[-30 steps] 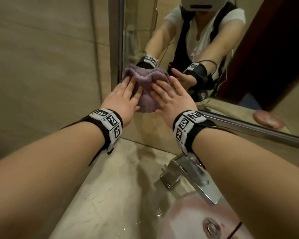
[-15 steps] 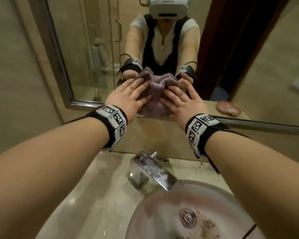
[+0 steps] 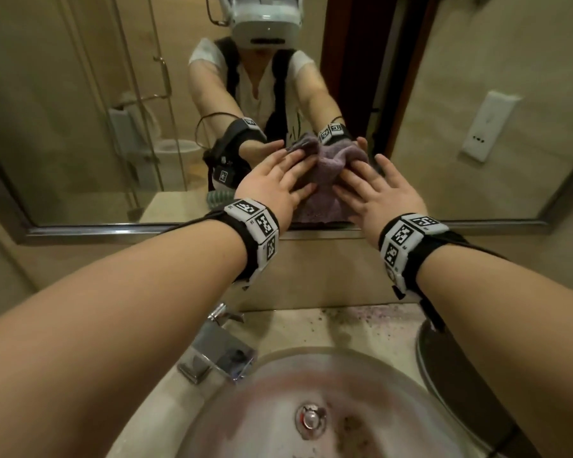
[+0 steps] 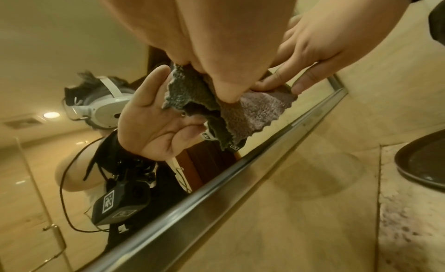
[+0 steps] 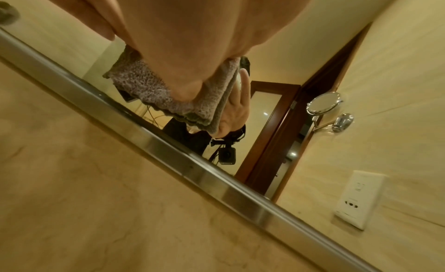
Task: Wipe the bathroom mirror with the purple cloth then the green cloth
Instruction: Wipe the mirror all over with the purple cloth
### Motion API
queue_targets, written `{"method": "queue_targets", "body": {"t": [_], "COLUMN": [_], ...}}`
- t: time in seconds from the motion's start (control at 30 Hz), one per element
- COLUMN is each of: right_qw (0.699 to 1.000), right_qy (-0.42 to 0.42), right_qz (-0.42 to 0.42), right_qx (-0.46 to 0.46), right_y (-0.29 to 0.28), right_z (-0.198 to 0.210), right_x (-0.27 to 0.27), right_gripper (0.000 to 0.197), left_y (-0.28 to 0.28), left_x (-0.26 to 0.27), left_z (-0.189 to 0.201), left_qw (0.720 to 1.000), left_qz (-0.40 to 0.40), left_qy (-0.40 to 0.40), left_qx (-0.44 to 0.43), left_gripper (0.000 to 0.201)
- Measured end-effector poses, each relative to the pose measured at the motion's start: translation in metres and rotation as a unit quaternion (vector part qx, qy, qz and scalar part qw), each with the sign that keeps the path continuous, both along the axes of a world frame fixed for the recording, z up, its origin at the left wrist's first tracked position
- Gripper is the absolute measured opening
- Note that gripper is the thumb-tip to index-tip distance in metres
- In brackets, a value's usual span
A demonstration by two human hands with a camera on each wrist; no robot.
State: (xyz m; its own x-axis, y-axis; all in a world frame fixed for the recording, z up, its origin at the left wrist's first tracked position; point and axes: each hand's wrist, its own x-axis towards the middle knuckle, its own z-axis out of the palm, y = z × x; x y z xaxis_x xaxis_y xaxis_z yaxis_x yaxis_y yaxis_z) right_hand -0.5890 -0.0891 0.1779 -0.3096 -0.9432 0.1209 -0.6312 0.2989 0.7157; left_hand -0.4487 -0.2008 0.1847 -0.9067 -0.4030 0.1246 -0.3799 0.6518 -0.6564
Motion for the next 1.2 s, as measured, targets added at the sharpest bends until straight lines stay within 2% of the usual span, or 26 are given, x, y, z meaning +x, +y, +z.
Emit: {"method": "queue_targets", "body": {"t": [0.2,0.43,0.83,1.2], "right_qw": [1.0,0.997,0.984,0.972], "right_qy": [0.006,-0.005,-0.006,0.003], "right_qz": [0.012,0.075,0.18,0.233], "right_qx": [0.011,-0.001,-0.017,-0.03], "right_y": [0.007,-0.011,-0.099,-0.187], "right_z": [0.004,0.015,0.029,0.037], "right_x": [-0.012,0.013,0.126,0.234], "right_gripper": [0.06,0.06,0.059,0.068], "left_y": [0.01,-0.006,-0.066,-0.12], "left_x": [-0.008,0.024,0.136,0.234], "left_z": [-0.002,0.001,0.011,0.023], "left_qw": [1.0,0.998,0.981,0.945], "left_qz": [0.014,0.048,0.183,0.32], "left_qy": [0.012,0.029,0.057,0.062], "left_qx": [-0.014,-0.016,0.02,0.007], "left_gripper": [0.054,0.053,0.053,0.072]}}
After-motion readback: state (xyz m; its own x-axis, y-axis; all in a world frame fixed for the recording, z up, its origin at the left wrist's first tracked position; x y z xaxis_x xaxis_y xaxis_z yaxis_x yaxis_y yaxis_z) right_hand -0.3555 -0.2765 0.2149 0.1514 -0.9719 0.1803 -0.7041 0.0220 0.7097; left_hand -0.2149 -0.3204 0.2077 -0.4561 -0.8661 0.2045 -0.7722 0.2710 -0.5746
